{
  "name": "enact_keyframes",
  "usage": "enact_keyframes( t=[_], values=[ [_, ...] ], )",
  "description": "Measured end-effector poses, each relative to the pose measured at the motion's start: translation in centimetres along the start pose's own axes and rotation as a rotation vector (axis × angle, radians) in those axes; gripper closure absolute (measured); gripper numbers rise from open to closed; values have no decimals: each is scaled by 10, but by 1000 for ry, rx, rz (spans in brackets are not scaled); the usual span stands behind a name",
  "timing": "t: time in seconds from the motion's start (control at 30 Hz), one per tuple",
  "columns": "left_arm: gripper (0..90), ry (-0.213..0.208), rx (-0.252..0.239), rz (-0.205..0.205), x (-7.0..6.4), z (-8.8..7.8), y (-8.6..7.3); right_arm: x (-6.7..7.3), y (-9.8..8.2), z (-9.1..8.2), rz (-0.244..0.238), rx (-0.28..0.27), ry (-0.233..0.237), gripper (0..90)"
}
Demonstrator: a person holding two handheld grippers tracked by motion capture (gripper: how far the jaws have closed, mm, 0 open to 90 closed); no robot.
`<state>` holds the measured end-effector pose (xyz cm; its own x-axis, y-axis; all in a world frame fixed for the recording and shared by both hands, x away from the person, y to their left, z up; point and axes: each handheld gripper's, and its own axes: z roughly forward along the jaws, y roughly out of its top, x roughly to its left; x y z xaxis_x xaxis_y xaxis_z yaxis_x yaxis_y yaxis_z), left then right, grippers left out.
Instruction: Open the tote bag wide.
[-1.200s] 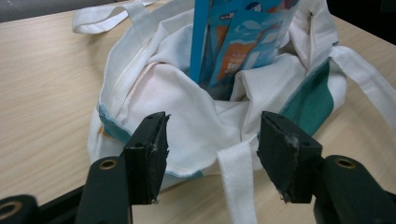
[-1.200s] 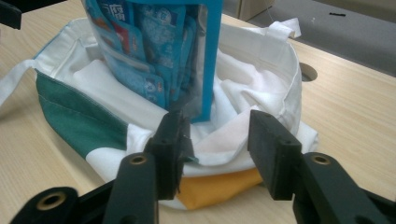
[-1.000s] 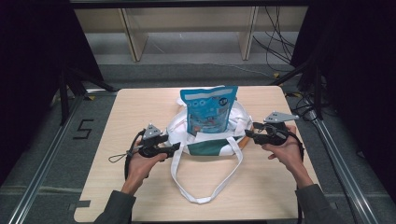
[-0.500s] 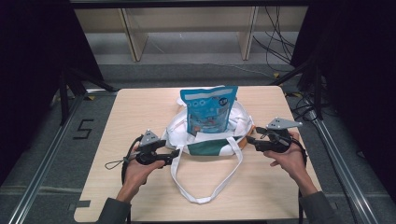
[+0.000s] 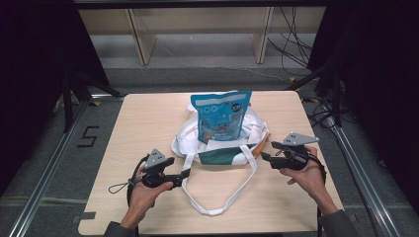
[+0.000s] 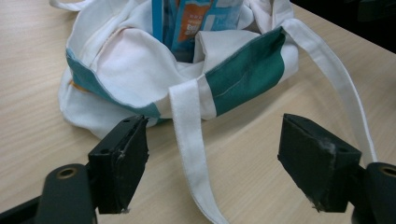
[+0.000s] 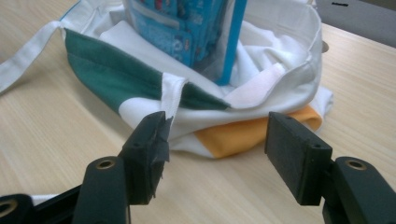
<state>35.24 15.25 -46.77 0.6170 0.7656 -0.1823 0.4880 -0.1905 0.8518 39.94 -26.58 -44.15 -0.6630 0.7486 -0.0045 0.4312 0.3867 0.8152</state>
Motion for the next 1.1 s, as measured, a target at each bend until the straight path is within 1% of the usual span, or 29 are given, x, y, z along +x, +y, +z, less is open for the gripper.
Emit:
enact_keyframes(
  t=[0.03,0.07,0.13,0.17,0.23,0.27,0.37,0.4,0.43,0.47,0.5,0.53,0.57,0.6,0.67,0.7,0.73,0.77,0.8,0.83,0.87,0.93,0.97,1.0,1.03,1.1],
  values=[
    [224,2,-7,-1,-2,-1,-2,1,-1,1,-10,3,2,399],
    [223,-3,-4,11,-2,-2,-3,4,-1,0,9,9,5,399],
    [216,-3,-3,3,-3,-4,-6,4,-3,2,-3,8,5,398],
    [214,-6,-2,-3,-3,-4,-8,3,-3,3,-20,8,6,397],
    [212,6,3,-1,-4,-4,-11,5,-4,3,-13,19,5,396],
    [207,4,5,-2,-4,-5,-12,6,-5,2,-3,24,8,396],
    [201,9,5,-3,-4,-6,-16,6,-5,1,-31,8,4,395],
    [200,6,0,-1,-4,-6,-17,7,-5,-1,-22,16,10,394],
    [199,9,11,3,-4,-7,-18,8,-6,-1,-36,-1,1,394],
    [197,10,11,-1,-5,-7,-20,10,-6,-3,-24,15,10,393],
    [195,5,12,4,-5,-7,-21,12,-7,-3,-13,9,7,393],
    [194,2,14,4,-6,-8,-22,14,-8,-4,-18,20,9,391],
    [195,-5,11,-3,-7,-7,-23,14,-9,-3,-28,8,5,388],
    [195,-9,20,5,-6,-8,-25,14,-9,-4,-30,16,7,387],
    [195,-11,15,-3,-6,-8,-26,15,-11,-5,-40,15,5,381],
    [195,-10,14,-5,-6,-8,-27,15,-12,-5,-39,13,0,376],
    [195,-10,11,-10,-6,-8,-28,17,-13,-6,-25,18,2,373],
    [195,-5,18,-5,-6,-9,-29,17,-15,-6,-27,17,1,371],
    [194,-9,19,4,-6,-10,-30,19,-16,-7,-12,24,7,369],
    [193,-12,19,9,-6,-10,-30,19,-18,-7,-16,24,8,368],
    [193,-13,21,-3,-6,-10,-32,20,-19,-7,-25,23,4,367],
    [193,-7,22,4,-7,-12,-33,22,-22,-8,-15,34,13,363],
    [192,-6,22,8,-8,-12,-34,21,-23,-7,-30,22,7,362],
    [191,-6,21,13,-8,-12,-35,25,-25,-8,0,34,12,360],
    [189,-7,23,11,-9,-13,-36,26,-26,-9,9,44,15,359],
    [188,-4,27,15,-10,-14,-37,25,-28,-8,-20,34,14,357]
  ],
)
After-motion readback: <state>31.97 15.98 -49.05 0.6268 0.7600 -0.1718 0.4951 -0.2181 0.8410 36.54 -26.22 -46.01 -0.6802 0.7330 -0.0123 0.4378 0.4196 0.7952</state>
